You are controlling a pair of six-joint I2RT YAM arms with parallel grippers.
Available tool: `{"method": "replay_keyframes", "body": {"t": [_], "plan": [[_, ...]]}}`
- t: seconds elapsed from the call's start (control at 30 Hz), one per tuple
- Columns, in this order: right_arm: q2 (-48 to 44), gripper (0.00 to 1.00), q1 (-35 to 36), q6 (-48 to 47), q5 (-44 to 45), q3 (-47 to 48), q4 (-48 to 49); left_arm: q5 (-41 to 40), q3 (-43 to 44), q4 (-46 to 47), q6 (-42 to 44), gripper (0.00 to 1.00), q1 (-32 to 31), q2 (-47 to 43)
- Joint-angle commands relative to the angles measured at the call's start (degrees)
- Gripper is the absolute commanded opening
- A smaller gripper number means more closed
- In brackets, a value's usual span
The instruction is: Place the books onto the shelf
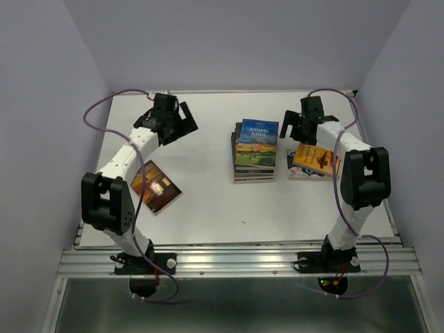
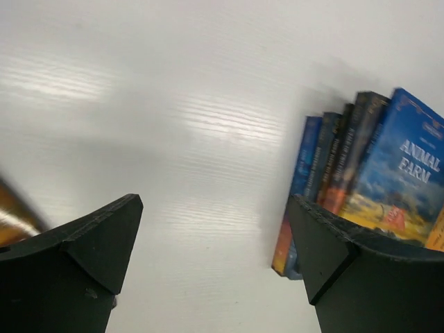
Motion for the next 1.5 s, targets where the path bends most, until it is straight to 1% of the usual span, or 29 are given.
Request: {"method": "replay_keyframes", "body": {"t": [0.0, 0.1, 0.17, 0.2, 0.33, 0.4, 0.47, 0.53, 0.73, 0.93, 1.17, 1.33, 1.47], "plan": [[1.8, 1.0, -0.5, -2.0, -0.8, 4.7, -0.4, -5.0, -9.2, 1.3, -4.2, 0.99, 5.3, -7.7], [3.6, 1.0, -0.5, -3.1, -1.6, 5.7, -0.4, -6.5, -14.5, 1.3, -6.9, 0.99, 8.1, -11.6], [4.3, 1.0, -0.5, -3.9, -2.5, 6.9, -0.3, -7.2, -19.0, 1.4, -8.7, 0.99, 11.1, -15.7], [4.9, 1.0, -0.5, -3.9, -4.3, 7.1, -0.3, -7.7, -21.5, 1.3, -9.4, 0.99, 13.1, -18.1], [6.5, 1.0, -0.5, -4.0, -5.2, 9.0, -0.4, -8.4, -26.0, 0.1, -11.6, 0.99, 16.7, -22.1], [7.1, 1.0, -0.5, -4.2, -5.6, 9.8, -0.4, -8.2, -27.7, -0.3, -11.8, 0.99, 17.5, -23.6], [7.5, 1.0, -0.5, -4.5, -6.4, 10.5, -0.3, -8.0, -28.5, -0.5, -12.4, 0.99, 17.6, -24.1], [7.9, 1.0, -0.5, -4.8, -7.2, 11.0, -0.2, -8.0, -29.2, -1.1, -12.5, 0.99, 19.3, -24.6], [9.1, 1.0, -0.5, -5.9, -9.7, 12.2, -0.1, -7.8, -31.0, -1.4, -13.5, 0.99, 19.9, -25.8], [10.2, 1.0, 0.1, -6.7, -10.1, 13.7, -0.2, -9.1, -32.5, -3.3, -14.7, 0.99, 21.4, -27.9], [10.3, 1.0, 0.1, -7.4, -6.6, 14.8, -0.2, -8.4, -35.2, -3.8, -15.0, 0.99, 24.5, -30.3], [11.1, 1.0, 0.6, -8.0, -7.2, 15.8, -0.4, -6.6, -37.2, -3.0, -14.8, 0.99, 25.9, -31.3], [10.2, 1.0, 0.6, -7.1, -3.3, 15.8, -0.7, -5.6, -38.4, -2.9, -15.2, 0.99, 27.1, -30.8]]}}
